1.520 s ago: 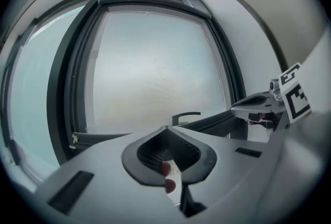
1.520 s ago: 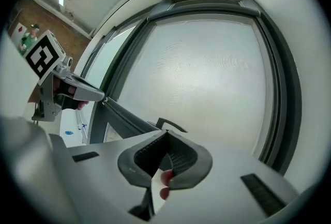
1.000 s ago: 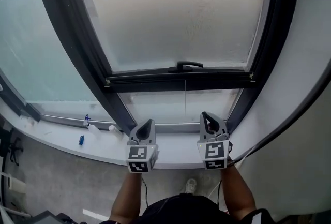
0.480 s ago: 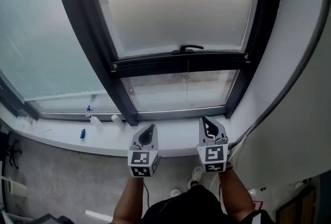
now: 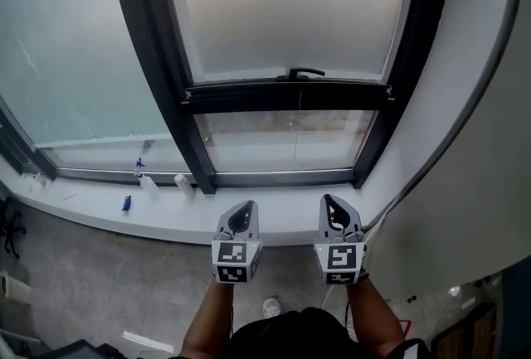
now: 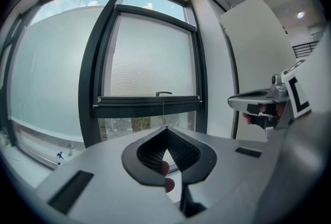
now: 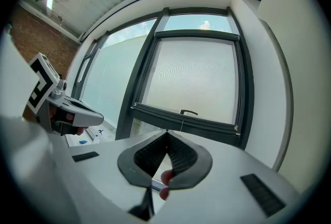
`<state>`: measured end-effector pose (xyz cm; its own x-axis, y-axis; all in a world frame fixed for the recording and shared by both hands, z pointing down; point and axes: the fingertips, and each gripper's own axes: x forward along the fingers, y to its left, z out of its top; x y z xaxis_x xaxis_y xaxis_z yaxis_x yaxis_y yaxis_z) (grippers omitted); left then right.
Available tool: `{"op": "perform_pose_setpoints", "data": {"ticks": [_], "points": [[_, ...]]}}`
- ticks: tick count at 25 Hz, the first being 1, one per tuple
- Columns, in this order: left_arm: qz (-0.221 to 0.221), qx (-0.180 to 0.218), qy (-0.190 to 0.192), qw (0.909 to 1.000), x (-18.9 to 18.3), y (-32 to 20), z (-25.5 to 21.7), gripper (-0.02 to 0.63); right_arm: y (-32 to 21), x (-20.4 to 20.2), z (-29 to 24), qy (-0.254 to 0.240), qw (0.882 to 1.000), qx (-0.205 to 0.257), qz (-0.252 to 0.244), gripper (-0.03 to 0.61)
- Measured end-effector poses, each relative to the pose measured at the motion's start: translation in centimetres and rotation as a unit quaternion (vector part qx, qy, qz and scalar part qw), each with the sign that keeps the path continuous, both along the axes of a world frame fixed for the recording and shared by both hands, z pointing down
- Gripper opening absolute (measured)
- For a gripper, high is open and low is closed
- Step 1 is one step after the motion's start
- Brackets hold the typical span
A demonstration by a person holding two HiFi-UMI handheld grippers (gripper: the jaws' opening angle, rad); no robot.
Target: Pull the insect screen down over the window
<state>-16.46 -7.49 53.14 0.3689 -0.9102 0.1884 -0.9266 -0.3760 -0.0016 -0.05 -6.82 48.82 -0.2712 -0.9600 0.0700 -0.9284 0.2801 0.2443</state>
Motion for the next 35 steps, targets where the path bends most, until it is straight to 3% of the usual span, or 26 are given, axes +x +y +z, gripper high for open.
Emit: {"op": "perform_pose_setpoints", "data": {"ticks": [9, 16, 35], "points": [[-0.029, 0.008, -0.005, 0.9995, 1.8, 4.4, -0.5, 0.003, 3.9, 2.3, 0.5, -0.018, 1.000, -0.005, -0.014, 0.003], [-0.020, 0.006, -0.025, 0.9995, 4.4, 7.3, -0.4, 0.003, 6.3, 4.2, 0.9, -0.027, 0.999, -0.007, -0.017, 0.003], [-0.022, 0.005, -0.032, 0.9992, 6.0, 9.3, -0.1, 0.003, 8.5, 4.9, 1.2, -0.023, 0.999, -0.002, -0.031, 0.003]]}}
